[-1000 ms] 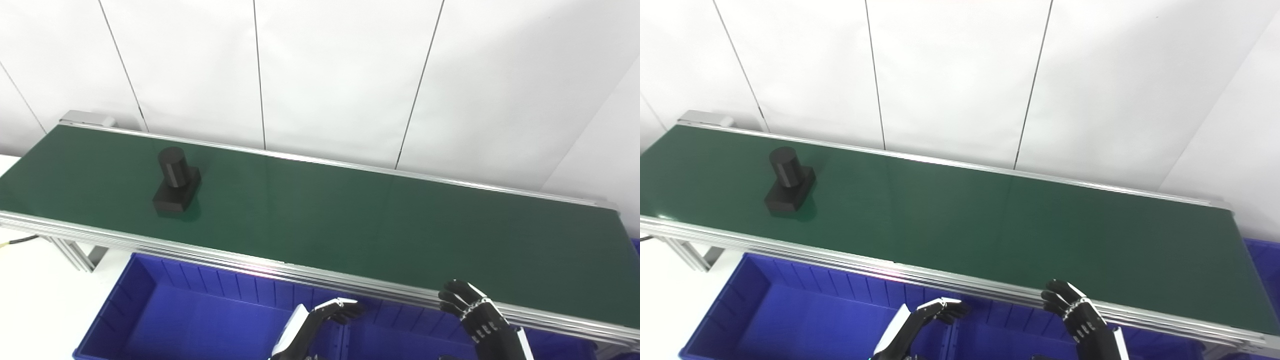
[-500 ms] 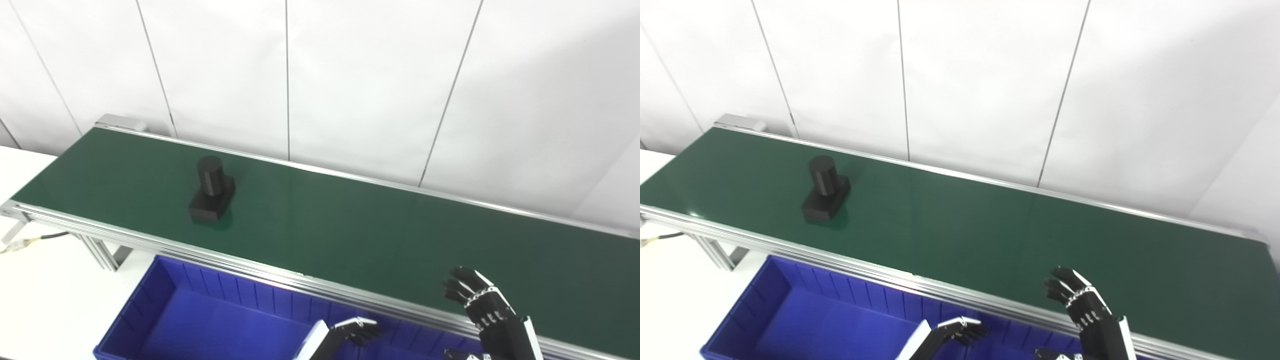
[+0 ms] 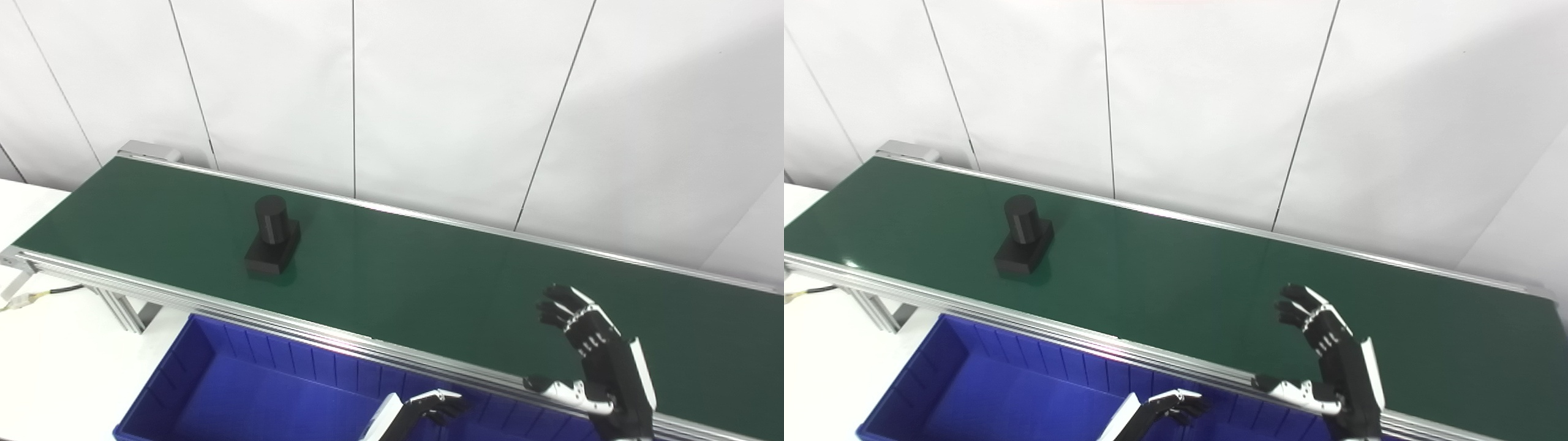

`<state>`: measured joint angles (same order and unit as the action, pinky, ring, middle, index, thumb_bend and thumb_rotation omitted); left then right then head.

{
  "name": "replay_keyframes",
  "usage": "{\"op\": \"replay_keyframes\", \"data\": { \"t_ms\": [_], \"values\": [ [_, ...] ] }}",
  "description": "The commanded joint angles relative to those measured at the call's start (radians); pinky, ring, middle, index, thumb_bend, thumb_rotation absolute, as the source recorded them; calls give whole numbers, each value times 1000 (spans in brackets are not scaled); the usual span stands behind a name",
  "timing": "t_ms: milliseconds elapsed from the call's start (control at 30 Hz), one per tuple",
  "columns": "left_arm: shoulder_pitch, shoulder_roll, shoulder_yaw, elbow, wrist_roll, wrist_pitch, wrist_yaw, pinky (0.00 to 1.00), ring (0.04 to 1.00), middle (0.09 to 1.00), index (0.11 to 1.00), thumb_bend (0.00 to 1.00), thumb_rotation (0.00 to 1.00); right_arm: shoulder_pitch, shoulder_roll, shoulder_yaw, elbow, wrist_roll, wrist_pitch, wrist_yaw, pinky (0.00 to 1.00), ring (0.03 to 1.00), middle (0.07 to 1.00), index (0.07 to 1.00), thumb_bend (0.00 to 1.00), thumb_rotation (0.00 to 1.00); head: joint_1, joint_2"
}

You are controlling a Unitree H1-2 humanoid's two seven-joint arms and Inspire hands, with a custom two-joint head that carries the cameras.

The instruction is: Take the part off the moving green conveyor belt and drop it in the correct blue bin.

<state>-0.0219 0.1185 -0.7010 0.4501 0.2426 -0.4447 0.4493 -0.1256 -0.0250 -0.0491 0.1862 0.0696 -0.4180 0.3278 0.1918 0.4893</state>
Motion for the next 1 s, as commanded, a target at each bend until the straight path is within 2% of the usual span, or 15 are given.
{"op": "replay_keyframes", "data": {
  "t_ms": [0,433,667,967],
  "values": [
    [-14,0,-1,-31,14,-25,19,649,710,735,721,984,116,-41,1,11,-11,-6,-51,-23,701,744,803,790,968,194,-7,3],
    [-6,13,3,-43,11,-25,12,675,728,744,728,967,141,-144,-9,36,129,-41,-48,-108,689,742,804,805,971,191,-50,5],
    [-5,16,1,-45,9,-25,16,664,724,741,726,965,131,-213,-3,54,218,-71,-51,-161,654,709,779,778,959,140,-55,4],
    [-11,14,-4,-35,15,-25,26,664,721,739,725,967,126,-287,18,76,332,-86,-51,-212,648,712,777,786,947,74,-49,-3]
  ]
}}
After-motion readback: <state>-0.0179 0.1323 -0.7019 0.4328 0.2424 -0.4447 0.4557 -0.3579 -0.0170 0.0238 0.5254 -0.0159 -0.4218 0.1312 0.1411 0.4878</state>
